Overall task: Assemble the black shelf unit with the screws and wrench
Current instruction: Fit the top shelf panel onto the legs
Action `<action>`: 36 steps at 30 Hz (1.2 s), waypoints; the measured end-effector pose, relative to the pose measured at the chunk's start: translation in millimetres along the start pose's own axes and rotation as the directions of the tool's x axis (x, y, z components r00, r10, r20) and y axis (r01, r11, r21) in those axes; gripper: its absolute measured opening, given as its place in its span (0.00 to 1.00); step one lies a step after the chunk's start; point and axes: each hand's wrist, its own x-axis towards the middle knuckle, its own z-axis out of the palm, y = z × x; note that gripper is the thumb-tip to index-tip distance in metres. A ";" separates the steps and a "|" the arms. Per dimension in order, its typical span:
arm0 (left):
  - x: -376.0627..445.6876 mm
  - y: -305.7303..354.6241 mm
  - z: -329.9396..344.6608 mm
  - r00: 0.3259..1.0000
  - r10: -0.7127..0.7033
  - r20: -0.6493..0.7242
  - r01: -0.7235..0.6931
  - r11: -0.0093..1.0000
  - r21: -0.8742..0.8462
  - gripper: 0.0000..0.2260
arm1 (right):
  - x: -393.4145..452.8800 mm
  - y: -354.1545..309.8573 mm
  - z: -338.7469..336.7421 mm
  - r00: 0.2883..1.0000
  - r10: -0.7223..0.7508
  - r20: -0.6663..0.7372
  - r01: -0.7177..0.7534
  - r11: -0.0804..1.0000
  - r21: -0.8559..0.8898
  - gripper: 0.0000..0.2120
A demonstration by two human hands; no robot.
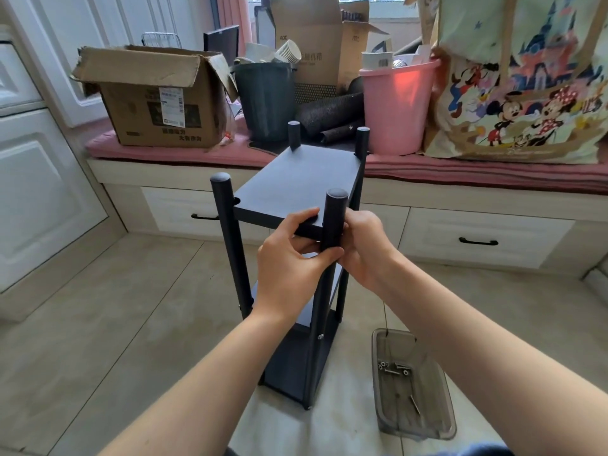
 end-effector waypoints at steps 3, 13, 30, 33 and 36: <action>0.1 -0.1 2.4 1.000 -0.006 -0.005 0.006 1.000 -0.006 0.27 | 0.5 2.1 -2.2 0.999 -0.022 0.029 0.021 0.999 0.033 0.14; 0.5 -3.9 2.9 1.000 -0.017 0.001 0.017 0.999 -0.048 0.27 | 6.7 6.6 -6.1 0.999 -0.044 -0.004 0.044 0.999 0.008 0.13; 4.3 -1.9 26.4 0.998 -0.010 -0.060 0.007 0.998 -0.057 0.26 | -0.8 -0.9 -89.6 0.984 0.117 -0.137 -0.145 0.965 -0.217 0.10; 3.0 -3.0 32.5 0.998 0.017 -0.061 -0.020 0.999 -0.037 0.25 | -11.9 16.9 -136.8 0.970 0.139 -0.201 -0.200 0.924 -0.327 0.09; 0.8 -4.8 35.3 0.993 0.103 -0.054 -0.099 0.993 0.068 0.23 | -20.7 49.0 -179.3 0.940 0.182 -0.289 -0.290 0.872 -0.393 0.09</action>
